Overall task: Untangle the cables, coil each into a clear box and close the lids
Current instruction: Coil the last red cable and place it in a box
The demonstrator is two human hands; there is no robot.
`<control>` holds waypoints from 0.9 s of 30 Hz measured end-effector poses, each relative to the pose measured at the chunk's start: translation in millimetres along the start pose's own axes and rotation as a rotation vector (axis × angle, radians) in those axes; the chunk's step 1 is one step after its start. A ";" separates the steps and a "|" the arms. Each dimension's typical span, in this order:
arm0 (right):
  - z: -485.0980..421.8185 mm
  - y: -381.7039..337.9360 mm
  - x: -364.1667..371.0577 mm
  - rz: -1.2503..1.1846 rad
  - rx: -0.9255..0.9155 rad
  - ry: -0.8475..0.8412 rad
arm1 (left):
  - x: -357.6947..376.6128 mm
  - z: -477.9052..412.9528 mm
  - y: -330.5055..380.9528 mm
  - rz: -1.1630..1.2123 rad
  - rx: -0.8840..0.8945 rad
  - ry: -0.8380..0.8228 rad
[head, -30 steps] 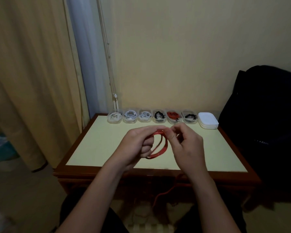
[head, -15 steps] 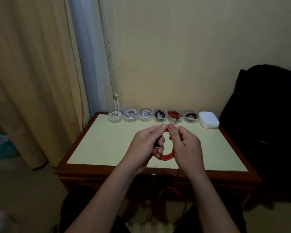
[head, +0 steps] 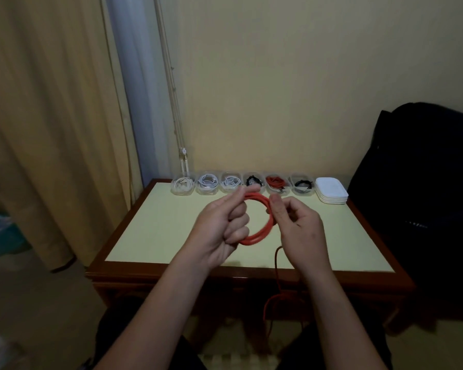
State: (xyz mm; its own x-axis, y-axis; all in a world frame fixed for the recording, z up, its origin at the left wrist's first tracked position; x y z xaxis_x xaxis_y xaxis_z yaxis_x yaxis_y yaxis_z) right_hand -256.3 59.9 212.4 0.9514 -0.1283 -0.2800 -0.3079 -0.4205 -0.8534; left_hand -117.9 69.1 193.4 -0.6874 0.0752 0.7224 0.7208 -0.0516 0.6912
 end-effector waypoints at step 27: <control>6.4 55.2 19.8 0.627 -0.158 -0.186 | -69.5 12.4 109.2 -0.155 0.515 0.437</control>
State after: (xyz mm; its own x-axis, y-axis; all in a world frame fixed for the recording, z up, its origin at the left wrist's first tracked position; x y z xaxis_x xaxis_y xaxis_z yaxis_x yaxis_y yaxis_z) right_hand -254.6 39.8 156.9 0.5711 -0.2402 -0.7850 -0.7834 -0.4450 -0.4338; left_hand 9.7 70.6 218.4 -0.6808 -0.3706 0.6319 0.4873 0.4149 0.7684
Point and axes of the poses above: each hand's wrist, its own z-axis away from the middle knuckle, its own x-axis out of the palm, y = z × x, the point moved 10 cm from there along -z, towards the middle knuckle, and after that the axes turned 8 degrees about z, right-handed, at the moved point
